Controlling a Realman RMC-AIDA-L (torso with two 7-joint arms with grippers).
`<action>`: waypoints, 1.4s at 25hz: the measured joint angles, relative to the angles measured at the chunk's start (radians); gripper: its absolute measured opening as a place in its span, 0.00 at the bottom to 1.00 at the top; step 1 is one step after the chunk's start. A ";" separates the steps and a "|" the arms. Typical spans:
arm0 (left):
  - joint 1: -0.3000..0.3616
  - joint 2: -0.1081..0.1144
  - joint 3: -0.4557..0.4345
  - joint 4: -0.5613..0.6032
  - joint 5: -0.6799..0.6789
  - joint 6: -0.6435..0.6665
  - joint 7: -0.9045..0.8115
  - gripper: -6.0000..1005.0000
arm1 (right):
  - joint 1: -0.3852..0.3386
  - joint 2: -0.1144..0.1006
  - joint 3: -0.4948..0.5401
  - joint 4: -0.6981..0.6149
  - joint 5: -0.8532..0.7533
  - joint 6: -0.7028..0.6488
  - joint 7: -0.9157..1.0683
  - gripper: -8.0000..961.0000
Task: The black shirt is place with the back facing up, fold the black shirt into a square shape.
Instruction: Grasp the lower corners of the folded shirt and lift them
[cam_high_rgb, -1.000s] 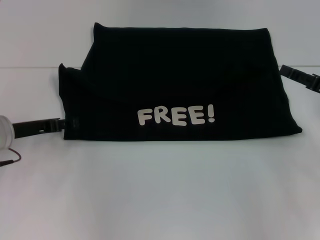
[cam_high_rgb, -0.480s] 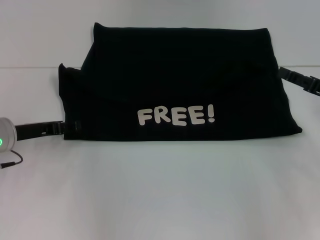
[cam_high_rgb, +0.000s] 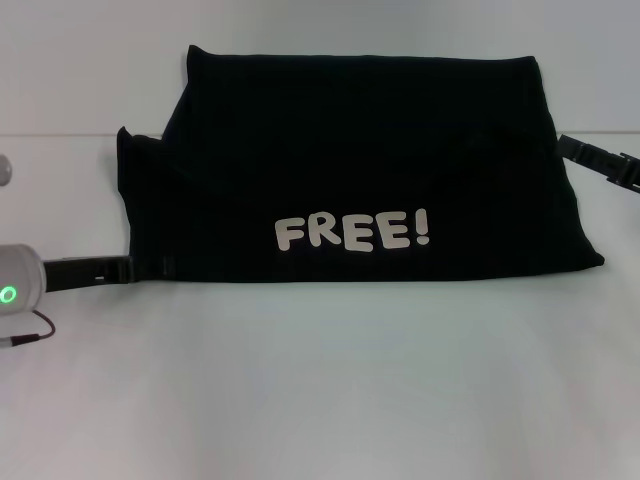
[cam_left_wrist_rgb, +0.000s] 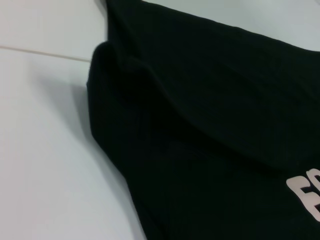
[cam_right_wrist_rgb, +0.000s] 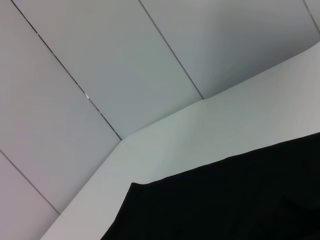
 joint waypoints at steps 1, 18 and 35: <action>-0.001 -0.002 0.003 -0.001 0.000 -0.001 0.002 0.67 | 0.000 0.000 0.000 0.001 0.000 0.001 -0.003 0.70; -0.004 -0.002 0.008 0.004 0.000 -0.015 0.035 0.18 | -0.010 -0.009 -0.011 0.000 -0.051 0.004 0.004 0.70; -0.009 0.002 0.009 0.024 0.001 0.014 0.049 0.01 | 0.002 -0.058 -0.012 -0.121 -0.412 0.046 0.327 0.70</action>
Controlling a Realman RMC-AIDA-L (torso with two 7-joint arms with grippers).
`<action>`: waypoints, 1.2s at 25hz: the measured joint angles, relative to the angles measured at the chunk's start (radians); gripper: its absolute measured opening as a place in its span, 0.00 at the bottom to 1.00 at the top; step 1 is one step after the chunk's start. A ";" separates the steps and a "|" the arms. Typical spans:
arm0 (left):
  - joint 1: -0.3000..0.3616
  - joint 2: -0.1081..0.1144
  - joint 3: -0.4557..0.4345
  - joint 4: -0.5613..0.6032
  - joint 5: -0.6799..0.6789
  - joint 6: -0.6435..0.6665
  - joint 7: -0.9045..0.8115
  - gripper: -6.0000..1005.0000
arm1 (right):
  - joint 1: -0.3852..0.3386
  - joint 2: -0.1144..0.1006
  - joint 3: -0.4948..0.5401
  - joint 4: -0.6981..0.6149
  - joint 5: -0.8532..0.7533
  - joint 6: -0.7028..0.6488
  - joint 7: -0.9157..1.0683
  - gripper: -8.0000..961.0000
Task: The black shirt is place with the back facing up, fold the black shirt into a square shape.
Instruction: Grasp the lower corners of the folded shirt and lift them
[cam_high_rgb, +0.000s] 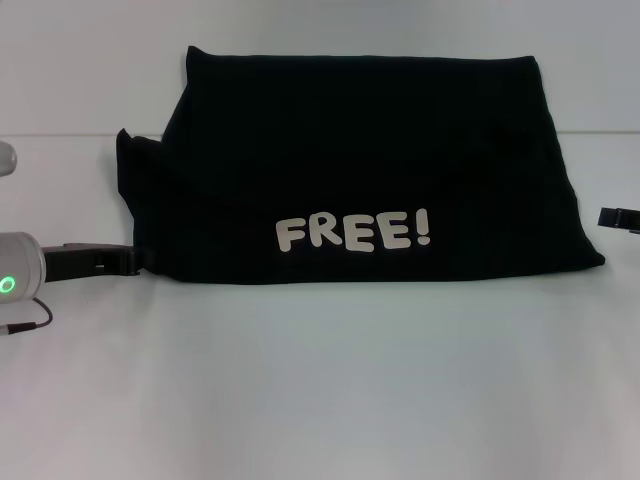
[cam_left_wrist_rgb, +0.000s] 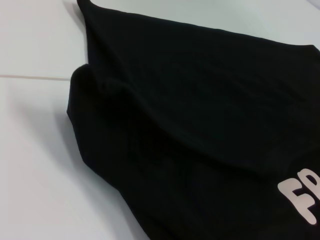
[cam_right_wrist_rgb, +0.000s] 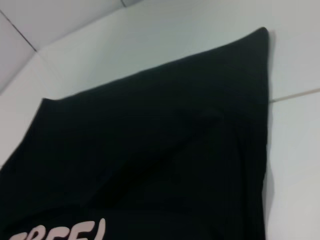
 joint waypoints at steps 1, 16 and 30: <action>-0.001 0.000 0.000 0.000 0.000 0.000 0.000 0.01 | 0.007 0.003 -0.001 -0.002 -0.020 0.015 0.009 0.70; -0.021 0.009 0.001 -0.009 0.000 -0.009 0.000 0.01 | 0.074 0.061 -0.055 0.026 -0.106 0.131 0.040 0.70; -0.019 0.010 -0.003 -0.010 0.000 -0.009 0.003 0.01 | 0.078 0.062 -0.054 0.050 -0.101 0.132 0.042 0.47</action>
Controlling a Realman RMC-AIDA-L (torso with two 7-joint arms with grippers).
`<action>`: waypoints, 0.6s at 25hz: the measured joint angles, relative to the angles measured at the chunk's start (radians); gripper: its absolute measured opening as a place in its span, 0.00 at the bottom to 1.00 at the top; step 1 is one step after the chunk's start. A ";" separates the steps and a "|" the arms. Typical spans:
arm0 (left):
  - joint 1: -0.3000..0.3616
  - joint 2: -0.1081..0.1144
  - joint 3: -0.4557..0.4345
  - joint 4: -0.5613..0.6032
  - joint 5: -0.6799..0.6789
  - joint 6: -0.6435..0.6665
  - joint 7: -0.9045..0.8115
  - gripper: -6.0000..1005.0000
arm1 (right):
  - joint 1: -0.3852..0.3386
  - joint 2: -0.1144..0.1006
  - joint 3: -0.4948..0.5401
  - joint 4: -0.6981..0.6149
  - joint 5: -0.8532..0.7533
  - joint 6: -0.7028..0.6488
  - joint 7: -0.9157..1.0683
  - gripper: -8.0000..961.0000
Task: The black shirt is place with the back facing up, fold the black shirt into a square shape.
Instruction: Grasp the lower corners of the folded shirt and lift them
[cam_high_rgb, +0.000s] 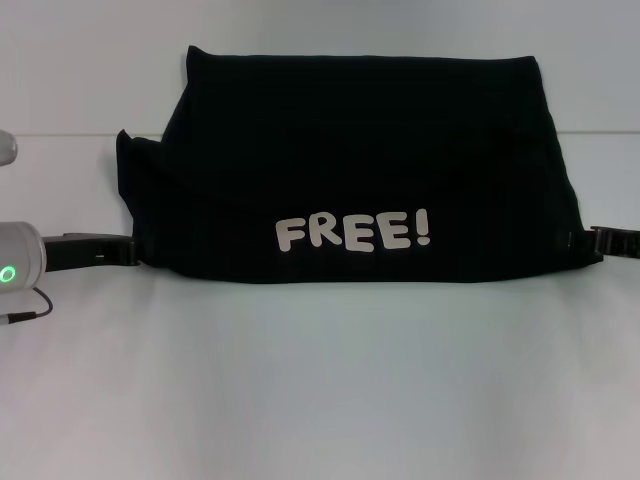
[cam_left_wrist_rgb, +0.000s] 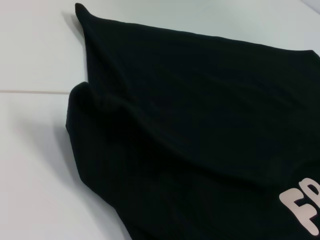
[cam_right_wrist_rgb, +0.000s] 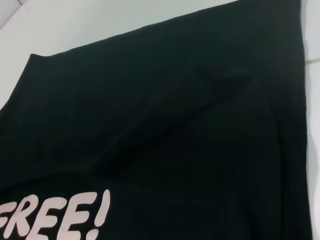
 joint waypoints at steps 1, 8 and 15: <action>0.001 0.000 0.000 0.000 0.000 0.000 0.000 0.01 | -0.001 0.000 0.000 0.000 0.000 -0.003 0.000 0.43; 0.002 0.000 -0.001 0.001 0.000 0.000 0.000 0.01 | -0.022 -0.001 0.009 -0.003 0.005 -0.025 -0.009 0.15; 0.040 -0.007 -0.018 0.073 -0.004 0.108 -0.013 0.01 | -0.118 -0.006 0.016 -0.009 0.132 -0.161 -0.122 0.01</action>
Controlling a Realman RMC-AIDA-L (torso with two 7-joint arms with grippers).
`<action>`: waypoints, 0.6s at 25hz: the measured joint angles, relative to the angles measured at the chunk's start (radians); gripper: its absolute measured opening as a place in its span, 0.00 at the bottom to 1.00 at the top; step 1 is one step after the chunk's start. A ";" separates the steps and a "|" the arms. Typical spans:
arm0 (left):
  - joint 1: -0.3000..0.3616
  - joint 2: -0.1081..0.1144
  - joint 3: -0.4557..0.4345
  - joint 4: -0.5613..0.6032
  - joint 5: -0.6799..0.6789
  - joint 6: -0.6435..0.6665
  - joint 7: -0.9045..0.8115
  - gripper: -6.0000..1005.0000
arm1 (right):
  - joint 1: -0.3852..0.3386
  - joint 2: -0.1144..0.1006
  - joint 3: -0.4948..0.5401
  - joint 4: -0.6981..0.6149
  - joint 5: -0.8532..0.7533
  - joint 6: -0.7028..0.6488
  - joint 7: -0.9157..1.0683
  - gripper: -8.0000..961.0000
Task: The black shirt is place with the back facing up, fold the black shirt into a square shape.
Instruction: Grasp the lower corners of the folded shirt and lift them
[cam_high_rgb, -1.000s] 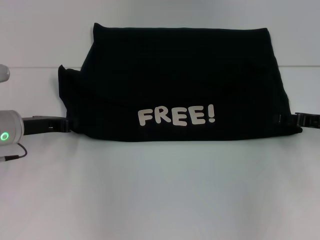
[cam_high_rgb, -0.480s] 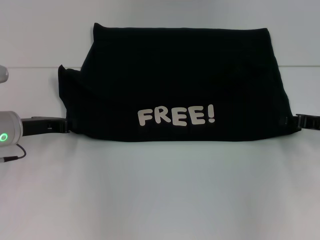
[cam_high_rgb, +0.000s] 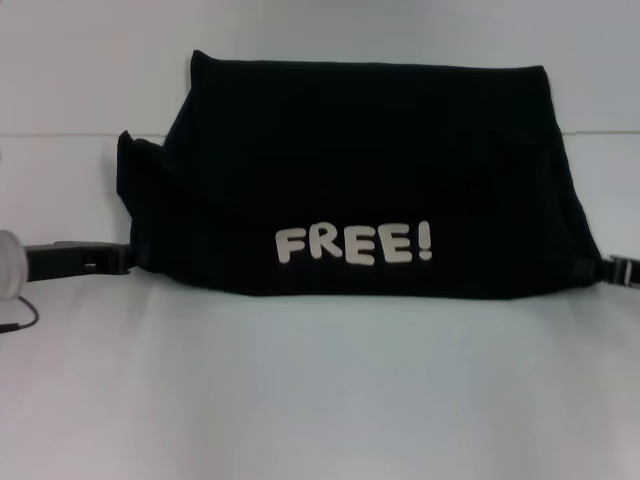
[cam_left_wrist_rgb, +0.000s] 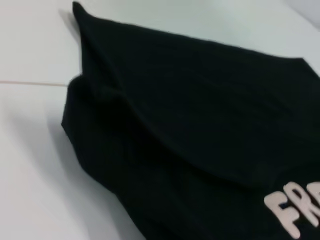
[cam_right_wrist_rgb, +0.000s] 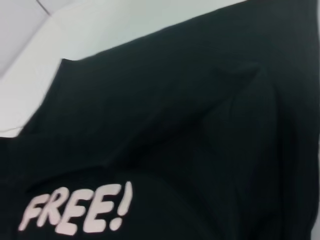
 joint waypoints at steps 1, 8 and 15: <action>0.013 -0.003 -0.018 0.029 -0.001 0.040 -0.001 0.01 | -0.015 -0.001 0.000 -0.002 0.010 -0.018 -0.011 0.01; 0.062 0.005 -0.130 0.086 0.004 0.273 0.018 0.01 | -0.112 -0.009 0.021 -0.006 0.040 -0.162 -0.102 0.01; 0.128 0.000 -0.205 0.142 0.004 0.533 0.095 0.02 | -0.207 -0.025 0.054 -0.008 0.037 -0.307 -0.238 0.01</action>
